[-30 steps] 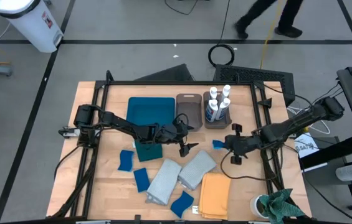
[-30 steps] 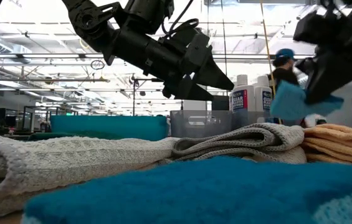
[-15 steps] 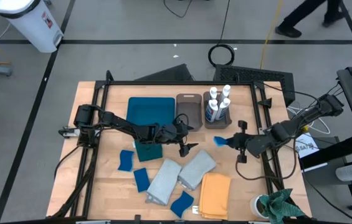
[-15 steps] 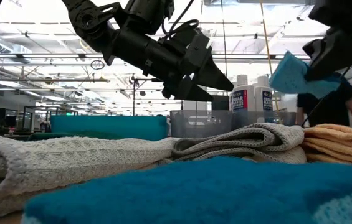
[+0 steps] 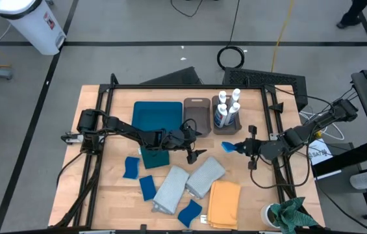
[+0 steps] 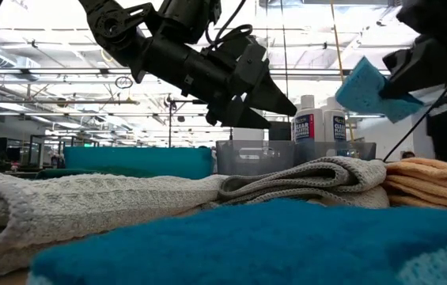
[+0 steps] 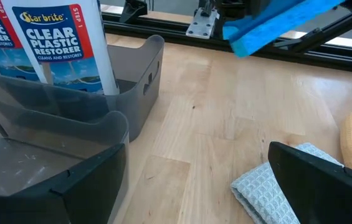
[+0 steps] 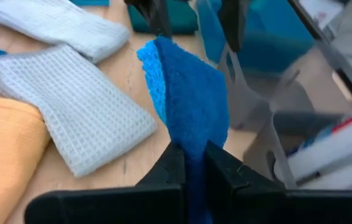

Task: Pick & Place Kitchen Items
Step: Put the blue sponge into the left black bin

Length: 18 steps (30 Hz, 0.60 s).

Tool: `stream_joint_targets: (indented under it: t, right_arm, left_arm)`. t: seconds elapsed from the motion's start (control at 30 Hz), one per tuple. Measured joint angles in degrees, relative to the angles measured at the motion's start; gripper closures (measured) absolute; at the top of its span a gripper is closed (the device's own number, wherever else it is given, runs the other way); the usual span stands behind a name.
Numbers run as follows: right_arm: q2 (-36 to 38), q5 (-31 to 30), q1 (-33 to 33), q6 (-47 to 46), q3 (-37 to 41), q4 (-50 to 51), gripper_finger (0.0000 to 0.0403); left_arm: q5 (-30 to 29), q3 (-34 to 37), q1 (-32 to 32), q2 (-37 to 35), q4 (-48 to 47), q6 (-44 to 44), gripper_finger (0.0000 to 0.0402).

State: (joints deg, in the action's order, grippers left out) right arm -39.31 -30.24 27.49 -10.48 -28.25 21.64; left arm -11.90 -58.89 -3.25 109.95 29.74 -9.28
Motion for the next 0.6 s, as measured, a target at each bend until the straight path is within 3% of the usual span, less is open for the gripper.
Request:
stream_joint_targets:
  t: [0.17,0.43,0.6]
  right_arm:
    - [-2.6,0.0,0.0,4.3,0.1,-3.8,0.0392]
    - [-9.3,0.3,0.0,3.8,0.1,-11.1,0.0392]
    - [-12.3,0.5,-1.1,4.1,0.1,-16.6,0.0392]
  left_arm:
    - [0.0,0.0,0.0,0.0,0.0,0.0,0.0005]
    - [0.0,0.0,-0.3,0.0,0.6,0.3,0.0005]
    - [3.1,0.0,-1.5,0.0,0.8,7.1,0.0005]
